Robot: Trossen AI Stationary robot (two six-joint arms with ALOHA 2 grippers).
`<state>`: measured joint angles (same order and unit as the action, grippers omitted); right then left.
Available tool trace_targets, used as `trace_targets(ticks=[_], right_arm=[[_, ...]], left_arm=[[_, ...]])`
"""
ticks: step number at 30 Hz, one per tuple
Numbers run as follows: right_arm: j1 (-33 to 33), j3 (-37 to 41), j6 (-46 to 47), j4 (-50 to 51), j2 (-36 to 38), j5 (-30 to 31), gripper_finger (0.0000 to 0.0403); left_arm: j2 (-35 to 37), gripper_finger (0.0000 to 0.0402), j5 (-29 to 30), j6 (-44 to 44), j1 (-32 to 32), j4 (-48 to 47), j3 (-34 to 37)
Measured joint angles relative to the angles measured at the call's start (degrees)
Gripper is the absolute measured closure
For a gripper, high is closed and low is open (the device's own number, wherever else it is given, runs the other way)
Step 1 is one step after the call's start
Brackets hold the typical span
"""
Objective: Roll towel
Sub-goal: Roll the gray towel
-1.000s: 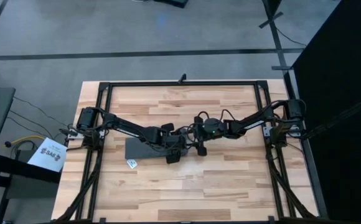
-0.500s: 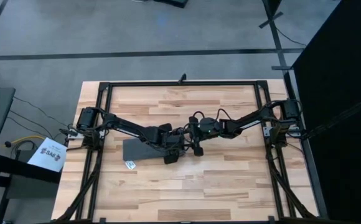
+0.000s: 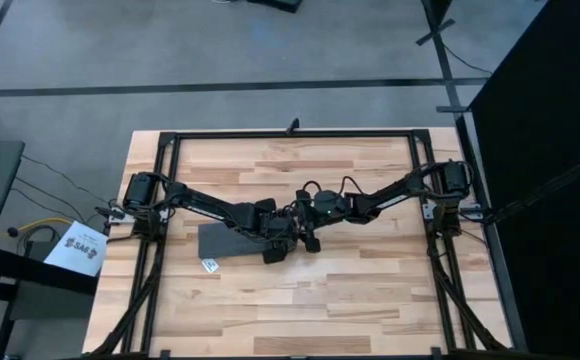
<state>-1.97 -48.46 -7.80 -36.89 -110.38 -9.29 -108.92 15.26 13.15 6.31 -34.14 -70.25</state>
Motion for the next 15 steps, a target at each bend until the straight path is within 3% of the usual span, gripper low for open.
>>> trace_targets(ticks=[6,15], right_arm=[[0.0,-3.0,1.5,-0.3,-4.4,-1.3,0.0145],[-0.1,-3.3,2.5,0.2,-5.0,-1.3,0.0145]], left_arm=[[0.0,0.0228,-0.3,0.7,0.0,-2.2,0.1],[0.3,0.0228,-0.2,2.8,0.0,-4.3,0.0]])
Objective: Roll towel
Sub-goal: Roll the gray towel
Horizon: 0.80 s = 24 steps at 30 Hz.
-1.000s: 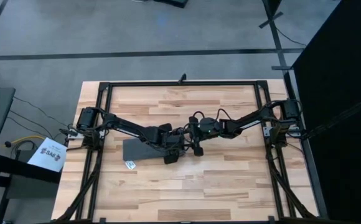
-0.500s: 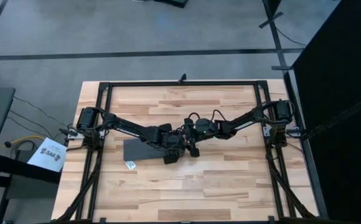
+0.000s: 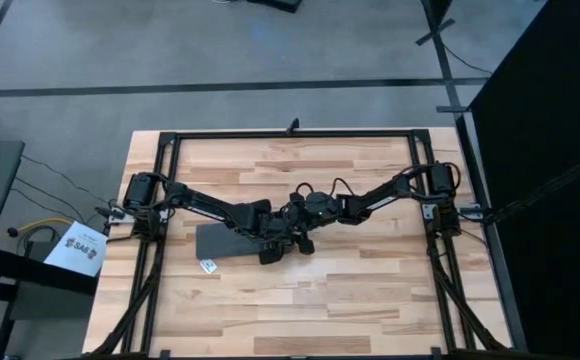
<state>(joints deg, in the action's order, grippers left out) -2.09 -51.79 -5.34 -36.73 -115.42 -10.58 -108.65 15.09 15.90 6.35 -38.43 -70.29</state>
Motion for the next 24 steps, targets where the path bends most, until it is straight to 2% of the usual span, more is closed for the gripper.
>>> trace_targets(ticks=[10,13,18,24], right_arm=[[0.1,0.0,-0.3,1.7,-0.1,0.2,0.0145],[0.2,0.0,-0.5,2.1,-0.1,0.2,0.0145],[0.2,0.0,-0.5,2.7,-0.1,0.2,0.0145],[0.5,0.1,-0.5,2.9,-0.1,0.3,0.0145]], left_arm=[[5.5,0.0228,0.4,2.0,1.1,-5.7,-0.9],[8.5,0.0228,2.0,2.0,2.3,-4.3,-1.0],[13.1,0.0228,9.7,2.2,5.6,4.9,3.0],[14.5,0.0228,11.7,3.7,6.9,24.8,14.5]])
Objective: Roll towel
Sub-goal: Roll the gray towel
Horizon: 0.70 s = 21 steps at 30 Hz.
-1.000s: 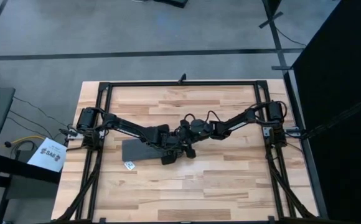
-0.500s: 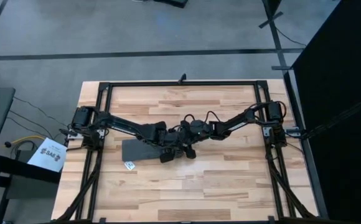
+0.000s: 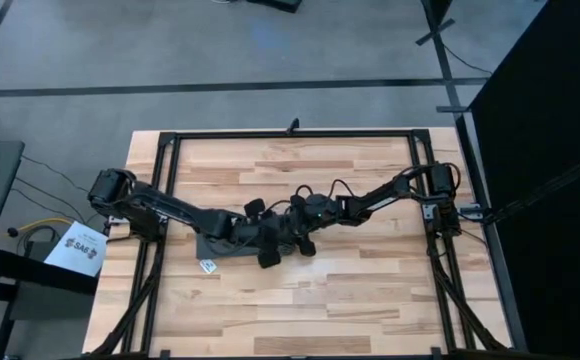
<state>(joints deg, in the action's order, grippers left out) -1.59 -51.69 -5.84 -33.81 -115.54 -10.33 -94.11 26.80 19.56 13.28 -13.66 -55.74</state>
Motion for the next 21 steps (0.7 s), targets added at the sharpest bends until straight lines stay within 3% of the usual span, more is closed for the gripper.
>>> trace_targets(ticks=[4,11,15,21], right_arm=[[0.1,0.0,0.0,0.7,0.0,0.0,0.0145],[0.1,0.0,-0.2,0.9,0.0,0.0,0.0145],[0.1,0.1,-0.2,0.5,0.1,0.7,0.0145],[0.6,0.1,-0.2,2.3,3.5,5.3,0.0145]], left_arm=[[0.0,0.0228,0.1,0.1,-0.7,14.3,8.6],[-0.4,0.0228,0.1,3.8,-0.7,25.0,18.6],[-1.6,0.0228,0.3,3.8,-0.3,31.7,21.8],[-2.4,0.0228,0.4,1.2,-0.1,32.7,22.4]])
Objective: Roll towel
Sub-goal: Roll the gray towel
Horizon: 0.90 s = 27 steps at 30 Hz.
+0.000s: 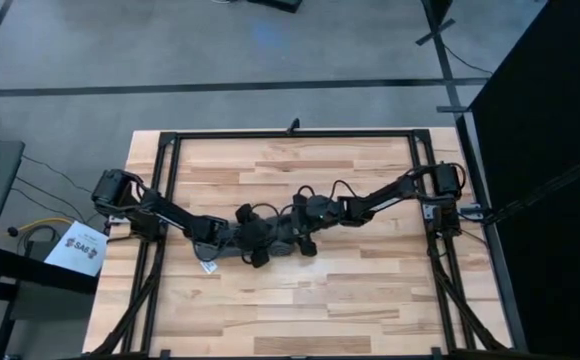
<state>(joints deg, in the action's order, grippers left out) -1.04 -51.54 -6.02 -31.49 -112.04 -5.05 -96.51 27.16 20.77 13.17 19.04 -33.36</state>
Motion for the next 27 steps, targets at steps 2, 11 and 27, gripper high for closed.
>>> trace_targets(ticks=[2,11,27], right_arm=[[0.1,-1.2,0.0,-0.5,0.2,1.3,0.0145],[-0.6,-4.6,6.0,-1.2,-5.4,0.2,0.0145],[-0.5,-4.7,6.0,5.2,-5.2,2.0,0.0145]], left_arm=[[-0.2,0.0228,0.1,-1.0,0.0,0.2,0.0],[-0.2,0.0228,0.2,-2.2,0.0,-0.2,0.0],[4.6,0.0228,0.2,-9.4,1.1,-3.2,-4.0]])
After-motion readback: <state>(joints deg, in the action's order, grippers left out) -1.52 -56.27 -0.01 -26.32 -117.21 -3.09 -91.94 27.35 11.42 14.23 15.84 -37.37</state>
